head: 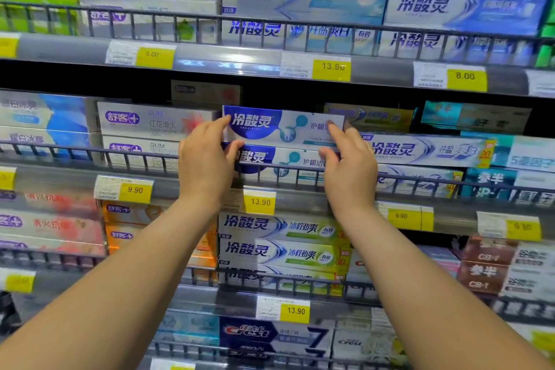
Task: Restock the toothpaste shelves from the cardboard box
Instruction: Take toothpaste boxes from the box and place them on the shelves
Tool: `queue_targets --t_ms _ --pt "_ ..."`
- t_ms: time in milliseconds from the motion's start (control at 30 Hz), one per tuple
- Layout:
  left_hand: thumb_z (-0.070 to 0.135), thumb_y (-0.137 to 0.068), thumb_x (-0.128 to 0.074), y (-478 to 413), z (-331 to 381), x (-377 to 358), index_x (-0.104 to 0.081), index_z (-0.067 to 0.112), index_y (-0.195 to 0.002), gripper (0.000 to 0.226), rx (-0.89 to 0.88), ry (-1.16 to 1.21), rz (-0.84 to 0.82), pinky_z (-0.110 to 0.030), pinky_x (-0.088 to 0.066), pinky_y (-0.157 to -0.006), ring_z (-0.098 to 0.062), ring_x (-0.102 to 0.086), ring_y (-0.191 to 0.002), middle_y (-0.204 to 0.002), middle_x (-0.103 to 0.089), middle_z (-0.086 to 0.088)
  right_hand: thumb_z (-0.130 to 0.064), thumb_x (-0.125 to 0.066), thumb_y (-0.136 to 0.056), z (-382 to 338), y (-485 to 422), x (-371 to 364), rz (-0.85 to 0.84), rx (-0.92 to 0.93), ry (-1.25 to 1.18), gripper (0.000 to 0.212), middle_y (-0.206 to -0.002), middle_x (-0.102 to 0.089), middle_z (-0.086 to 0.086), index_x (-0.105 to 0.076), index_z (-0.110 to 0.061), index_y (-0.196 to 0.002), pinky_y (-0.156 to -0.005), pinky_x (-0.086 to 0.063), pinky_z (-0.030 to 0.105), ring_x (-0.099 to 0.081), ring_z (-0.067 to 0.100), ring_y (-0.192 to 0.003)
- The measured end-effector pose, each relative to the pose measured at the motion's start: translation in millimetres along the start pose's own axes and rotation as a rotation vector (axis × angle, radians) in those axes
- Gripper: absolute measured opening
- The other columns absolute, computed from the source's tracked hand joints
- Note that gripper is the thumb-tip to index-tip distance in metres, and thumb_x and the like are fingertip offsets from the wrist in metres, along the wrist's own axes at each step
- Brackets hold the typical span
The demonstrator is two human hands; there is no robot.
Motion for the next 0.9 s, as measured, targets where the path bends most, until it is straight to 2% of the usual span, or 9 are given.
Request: queue_targets --t_ms 133,233,300,400,500,633,733,833,900 --pt "0.026 -0.087 -0.066 -3 -5 1 -0.055 0.012 -0.128 0.045 0.003 0.012 -0.002 -0.047 -0.046 -0.093 -0.025 -0.058 -0.103 -0.113 -0.064 -0.008 -0.008 -0.059 -0.089 1 0 -1 0.006 -0.038 -0.024 0.041 -0.116 -0.060 0.006 -0.055 -0.014 -0.130 -0.089 -0.044 0.035 -0.051 0.025 -0.107" --pt "0.026 -0.083 -0.070 1 -2 6 -0.060 0.012 -0.121 0.042 -0.007 0.015 0.057 -0.041 -0.043 -0.089 -0.029 -0.054 -0.101 -0.112 -0.058 -0.012 -0.013 -0.058 -0.091 -4 1 -3 -0.021 -0.016 0.021 0.042 -0.118 -0.059 0.006 -0.053 -0.015 -0.133 -0.091 -0.045 0.039 -0.050 0.025 -0.107" --pt "0.029 -0.081 -0.072 8 8 4 -0.061 0.014 -0.119 0.042 -0.028 -0.017 0.093 -0.036 -0.038 -0.085 -0.029 -0.050 -0.098 -0.112 -0.053 -0.012 -0.021 -0.059 -0.091 -5 5 -1 -0.043 0.022 0.093 0.046 -0.129 -0.055 0.009 -0.049 -0.017 -0.135 -0.099 -0.041 0.043 -0.048 0.028 -0.116" --pt "0.034 -0.081 -0.071 18 41 -10 -0.060 0.017 -0.121 0.045 -0.133 0.009 0.083 -0.037 -0.036 -0.086 -0.028 -0.050 -0.102 -0.115 -0.055 -0.008 -0.030 -0.057 -0.092 10 11 19 -0.032 0.020 0.168 0.050 -0.147 -0.039 0.009 -0.043 -0.021 -0.140 -0.111 -0.026 0.045 -0.035 0.030 -0.133" --pt "0.034 -0.082 -0.070 32 92 -33 -0.059 0.014 -0.123 0.048 -0.331 0.078 0.033 -0.042 -0.040 -0.090 -0.029 -0.053 -0.109 -0.123 -0.058 -0.009 -0.035 -0.053 -0.094 45 12 50 -0.048 -0.046 0.222 0.054 -0.153 -0.027 0.006 -0.036 -0.024 -0.144 -0.115 -0.015 0.041 -0.023 0.026 -0.140" --pt "0.028 -0.083 -0.066 53 165 -71 -0.059 0.010 -0.125 0.046 -0.521 0.194 -0.085 -0.041 -0.044 -0.093 -0.030 -0.056 -0.113 -0.131 -0.057 -0.011 -0.036 -0.055 -0.092 90 3 95 -0.068 -0.048 0.334 0.059 -0.155 -0.023 0.008 -0.033 -0.022 -0.145 -0.116 -0.014 0.043 -0.021 0.027 -0.141" --pt "0.030 -0.081 -0.063 51 201 -98 -0.055 0.009 -0.129 0.053 -0.541 0.153 -0.180 -0.044 -0.045 -0.096 -0.033 -0.056 -0.116 -0.134 -0.054 -0.014 -0.034 -0.060 -0.089 110 -9 114 -0.101 0.012 0.382 0.061 -0.154 -0.023 0.011 -0.036 -0.019 -0.144 -0.117 -0.009 0.041 -0.018 0.029 -0.143" --pt "0.029 -0.078 -0.071 41 222 -123 -0.053 0.009 -0.132 0.060 -0.485 0.059 -0.232 -0.047 -0.040 -0.100 -0.037 -0.054 -0.117 -0.135 -0.053 -0.016 -0.037 -0.062 -0.087 128 -26 128 -0.153 0.091 0.422 0.061 -0.153 -0.026 0.013 -0.040 -0.018 -0.141 -0.117 -0.004 0.038 -0.019 0.030 -0.142" --pt "0.029 -0.079 -0.072 35 227 -135 -0.053 0.012 -0.133 0.059 -0.460 -0.029 -0.262 -0.046 -0.039 -0.100 -0.037 -0.054 -0.116 -0.135 -0.055 -0.013 -0.038 -0.064 -0.085 140 -32 130 -0.190 0.125 0.430 0.060 -0.149 -0.034 0.013 -0.045 -0.018 -0.138 -0.116 -0.005 0.038 -0.024 0.031 -0.139"
Point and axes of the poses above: each hand's wrist, its own y-axis away from the middle knuckle, its own x-axis out of the back of the hand, z = x × y, the point moved 10 cm from there along -y, towards the middle knuckle
